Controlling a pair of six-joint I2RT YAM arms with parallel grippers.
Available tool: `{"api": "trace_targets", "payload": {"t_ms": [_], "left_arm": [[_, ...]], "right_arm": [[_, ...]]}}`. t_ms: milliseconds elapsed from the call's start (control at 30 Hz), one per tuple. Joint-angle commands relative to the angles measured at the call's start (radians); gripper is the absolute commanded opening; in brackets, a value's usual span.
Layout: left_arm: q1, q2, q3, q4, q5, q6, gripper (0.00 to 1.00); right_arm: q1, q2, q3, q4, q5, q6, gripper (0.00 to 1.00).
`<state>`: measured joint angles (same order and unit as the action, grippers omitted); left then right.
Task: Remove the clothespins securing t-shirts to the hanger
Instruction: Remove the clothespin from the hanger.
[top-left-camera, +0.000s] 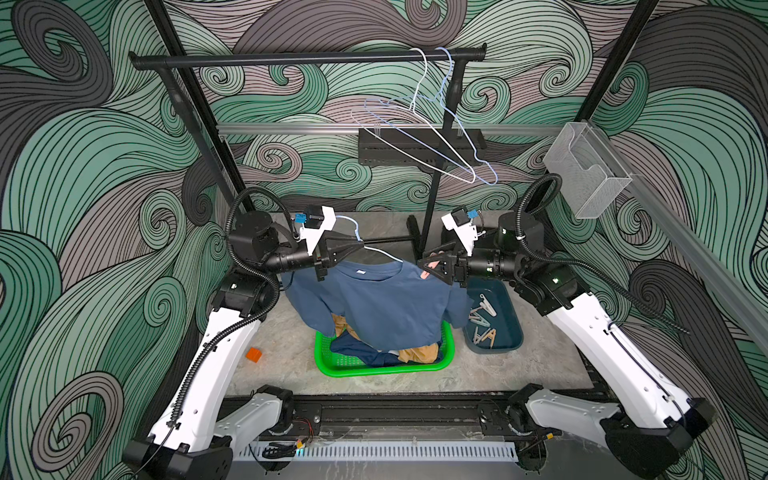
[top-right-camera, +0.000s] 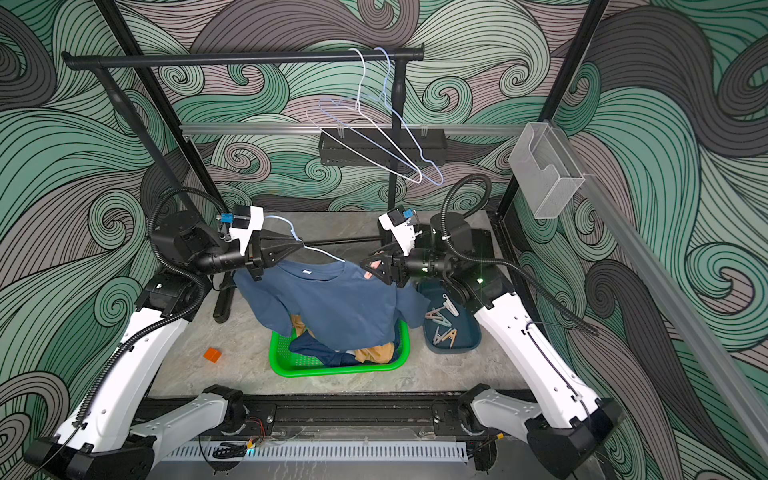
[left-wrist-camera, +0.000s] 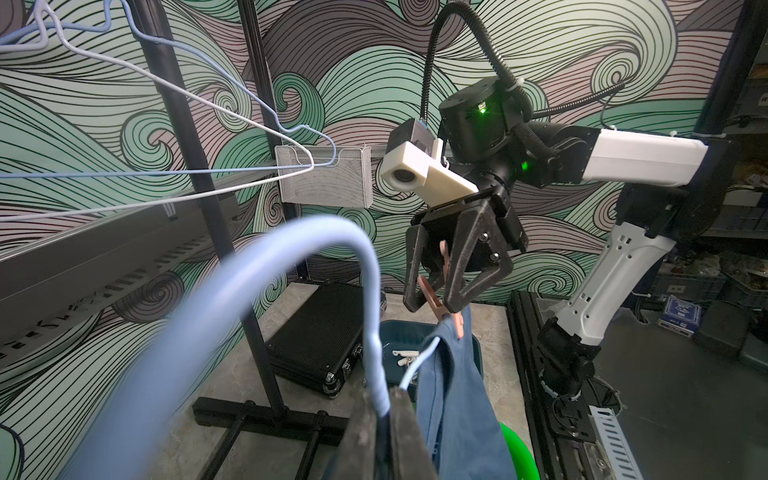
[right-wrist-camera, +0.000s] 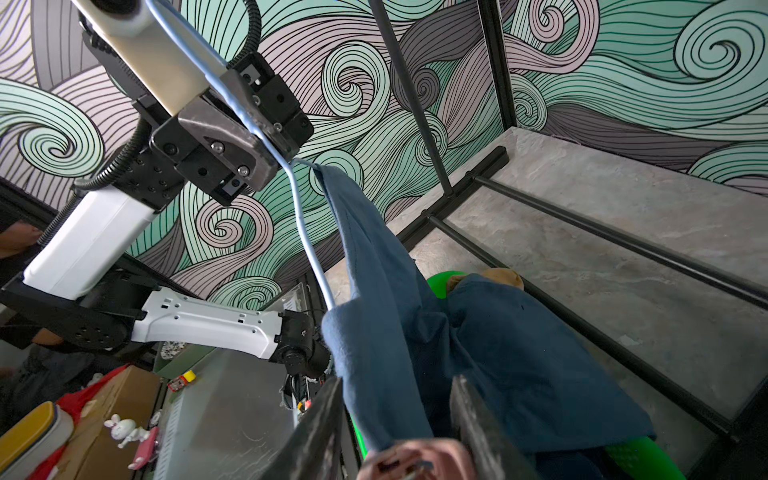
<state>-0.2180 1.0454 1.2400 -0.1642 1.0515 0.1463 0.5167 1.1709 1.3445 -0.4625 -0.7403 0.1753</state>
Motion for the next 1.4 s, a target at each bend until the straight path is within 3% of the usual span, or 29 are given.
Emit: {"api": "trace_targets", "payload": {"t_ms": [0, 367, 767, 1033, 1367], "left_arm": [[-0.003, -0.002, 0.036, 0.016, 0.014, 0.003, 0.09], [-0.006, -0.007, 0.035, 0.012, 0.011, 0.003, 0.09], [-0.006, -0.005, 0.03, -0.005, 0.004, 0.021, 0.09], [-0.006, 0.002, 0.03, -0.02, 0.001, 0.035, 0.09], [-0.005, 0.013, 0.028, -0.067, -0.042, 0.089, 0.08]], "right_arm": [[-0.005, -0.015, 0.018, 0.022, -0.003, -0.002, 0.39], [-0.006, -0.016, 0.001, 0.045, 0.022, 0.015, 0.21], [-0.006, -0.037, 0.005, 0.042, 0.077, -0.013, 0.08], [-0.024, -0.065, 0.021, 0.038, 0.114, -0.021, 0.07], [-0.161, -0.178, -0.031, -0.019, 0.234, -0.065, 0.07]]}}
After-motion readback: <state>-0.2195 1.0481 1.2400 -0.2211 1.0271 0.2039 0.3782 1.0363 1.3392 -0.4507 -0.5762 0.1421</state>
